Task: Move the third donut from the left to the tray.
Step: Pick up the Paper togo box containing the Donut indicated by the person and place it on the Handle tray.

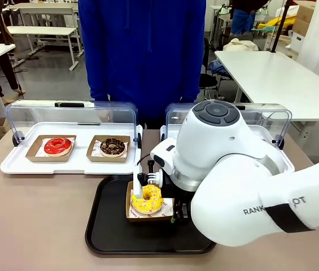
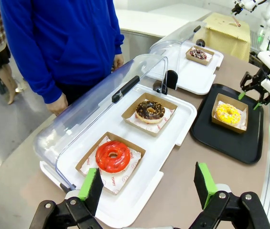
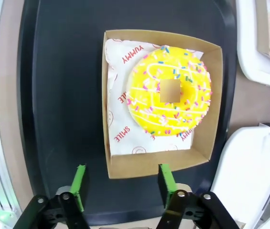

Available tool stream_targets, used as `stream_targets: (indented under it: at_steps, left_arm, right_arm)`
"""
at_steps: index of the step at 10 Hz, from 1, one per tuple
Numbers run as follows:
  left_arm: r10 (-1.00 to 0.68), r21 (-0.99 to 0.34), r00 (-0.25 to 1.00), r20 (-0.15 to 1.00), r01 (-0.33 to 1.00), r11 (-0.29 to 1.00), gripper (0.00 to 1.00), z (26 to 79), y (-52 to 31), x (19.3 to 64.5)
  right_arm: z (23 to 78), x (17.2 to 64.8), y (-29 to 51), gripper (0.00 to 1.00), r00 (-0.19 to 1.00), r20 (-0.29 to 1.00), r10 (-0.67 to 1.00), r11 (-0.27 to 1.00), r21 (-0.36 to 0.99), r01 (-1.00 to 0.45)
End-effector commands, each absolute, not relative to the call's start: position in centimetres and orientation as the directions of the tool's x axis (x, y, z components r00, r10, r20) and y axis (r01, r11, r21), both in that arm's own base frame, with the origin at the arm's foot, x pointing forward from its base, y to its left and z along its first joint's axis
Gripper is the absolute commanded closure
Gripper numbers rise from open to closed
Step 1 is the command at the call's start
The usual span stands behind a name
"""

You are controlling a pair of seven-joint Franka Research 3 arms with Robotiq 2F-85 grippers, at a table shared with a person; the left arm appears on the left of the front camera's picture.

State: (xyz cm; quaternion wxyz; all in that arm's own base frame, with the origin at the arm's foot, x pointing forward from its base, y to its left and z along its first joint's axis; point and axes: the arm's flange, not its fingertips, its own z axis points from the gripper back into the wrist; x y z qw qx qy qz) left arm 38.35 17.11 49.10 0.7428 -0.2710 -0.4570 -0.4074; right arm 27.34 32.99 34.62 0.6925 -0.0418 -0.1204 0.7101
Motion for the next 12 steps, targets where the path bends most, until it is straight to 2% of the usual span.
stream_targets:
  at_steps: [1, 3, 4, 5, 12]
  left_arm:
    - [-0.358, -0.035, 0.253, 0.899, 0.856, 0.515, 0.00, 49.3, 17.0, 38.2]
    - [-0.358, -0.035, 0.253, 0.899, 0.856, 0.515, 0.00, 49.3, 17.0, 38.2]
    - [-0.358, -0.035, 0.253, 0.899, 0.856, 0.515, 0.00, 49.3, 17.0, 38.2]
    - [-0.358, -0.035, 0.253, 0.899, 0.856, 0.515, 0.00, 49.3, 17.0, 38.2]
    - [-0.358, -0.035, 0.253, 0.899, 0.856, 0.515, 0.00, 49.3, 17.0, 38.2]
  right_arm:
    - [35.7, 24.9, 30.1, 0.00, -0.044, 0.107, 0.993, -0.019, -0.221, -0.975]
    - [36.3, 24.8, 29.8, 0.00, -0.062, 0.108, 0.992, -0.037, -0.220, -0.975]
    - [36.7, 24.6, 29.5, 0.00, -0.100, 0.119, 0.988, -0.080, -0.164, -0.983]
    - [36.5, 26.8, 32.6, 0.00, -0.040, 0.099, 0.994, -0.014, -0.241, -0.970]
    - [36.5, 26.8, 32.6, 0.00, -0.040, 0.099, 0.994, -0.014, -0.241, -0.970]
